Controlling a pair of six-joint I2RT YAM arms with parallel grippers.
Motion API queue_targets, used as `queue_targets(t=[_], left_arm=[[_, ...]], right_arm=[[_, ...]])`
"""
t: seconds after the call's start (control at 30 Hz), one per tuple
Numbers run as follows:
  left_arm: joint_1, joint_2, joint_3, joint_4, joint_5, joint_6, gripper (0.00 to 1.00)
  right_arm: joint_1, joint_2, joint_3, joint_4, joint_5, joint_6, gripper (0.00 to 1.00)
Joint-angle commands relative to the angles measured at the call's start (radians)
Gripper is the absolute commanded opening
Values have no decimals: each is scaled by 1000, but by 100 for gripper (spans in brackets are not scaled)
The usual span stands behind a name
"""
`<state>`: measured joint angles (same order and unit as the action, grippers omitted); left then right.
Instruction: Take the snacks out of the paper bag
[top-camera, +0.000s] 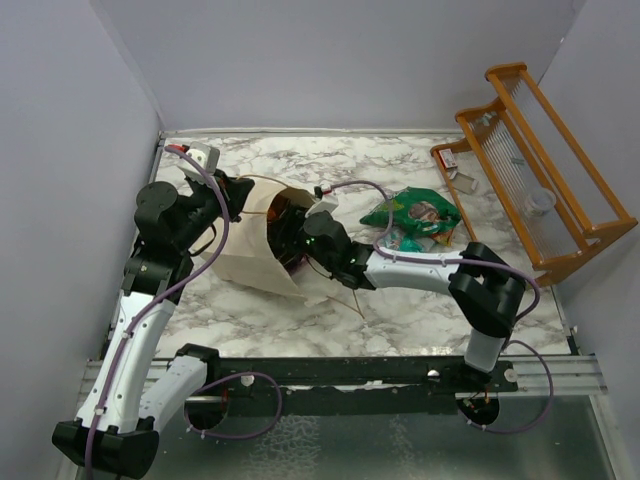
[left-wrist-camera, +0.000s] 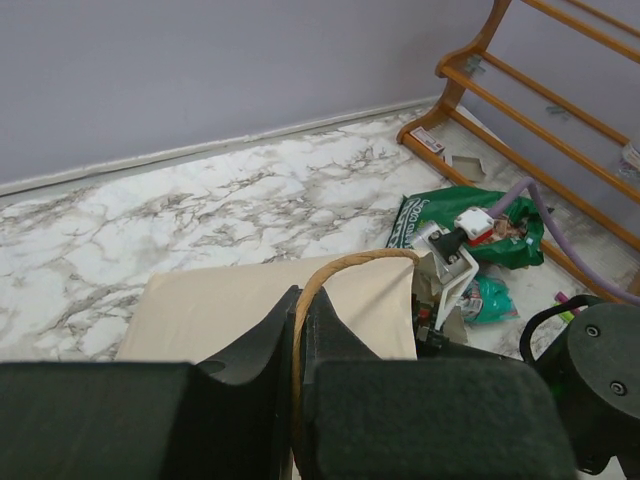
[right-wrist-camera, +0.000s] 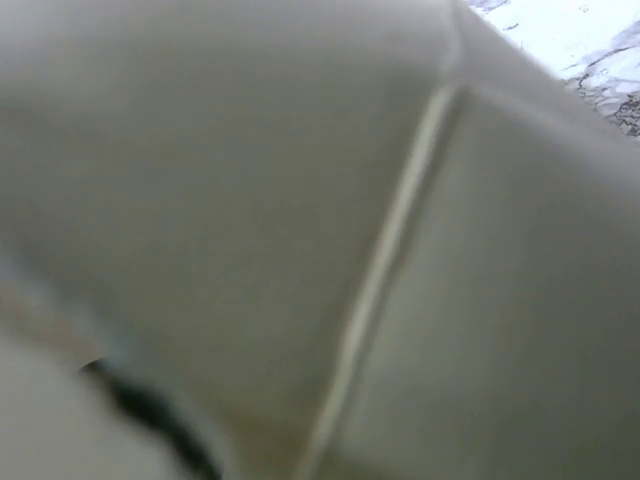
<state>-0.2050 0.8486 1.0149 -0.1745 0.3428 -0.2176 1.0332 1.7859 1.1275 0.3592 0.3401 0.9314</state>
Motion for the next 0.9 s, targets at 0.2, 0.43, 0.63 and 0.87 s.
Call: queue_targets(t=[0.2, 0.43, 0.63, 0.87], left_arm=[[1, -13, 24, 0, -22, 1, 0], [2, -33, 10, -6, -33, 2, 0], [1, -43, -8, 10, -56, -5, 0], [1, -40, -12, 26, -94, -7, 0]], right_arm=[[5, 121, 130, -41, 103, 43, 47], [5, 89, 94, -7, 51, 48, 20], [5, -23, 10, 73, 5, -12, 1], [5, -137, -57, 121, -68, -74, 1]])
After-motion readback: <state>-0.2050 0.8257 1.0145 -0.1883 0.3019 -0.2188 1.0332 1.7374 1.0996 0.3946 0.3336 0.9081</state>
